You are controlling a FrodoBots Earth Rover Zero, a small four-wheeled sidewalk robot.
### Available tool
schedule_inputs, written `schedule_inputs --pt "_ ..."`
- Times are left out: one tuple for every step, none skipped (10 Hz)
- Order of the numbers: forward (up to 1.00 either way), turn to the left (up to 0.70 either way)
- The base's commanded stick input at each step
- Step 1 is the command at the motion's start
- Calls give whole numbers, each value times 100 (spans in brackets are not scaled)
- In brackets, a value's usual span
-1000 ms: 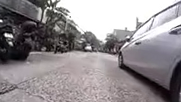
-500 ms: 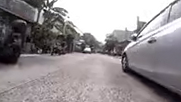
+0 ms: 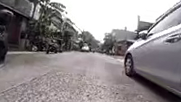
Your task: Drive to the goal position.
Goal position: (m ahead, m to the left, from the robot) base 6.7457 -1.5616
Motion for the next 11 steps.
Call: schedule_inputs --pt "100 0" --pt "100 0" --pt "100 0" --pt "100 0" --pt "100 0" --pt "100 0" --pt "100 0" --pt "100 0" --pt "100 0" --pt "100 0" --pt "100 0"
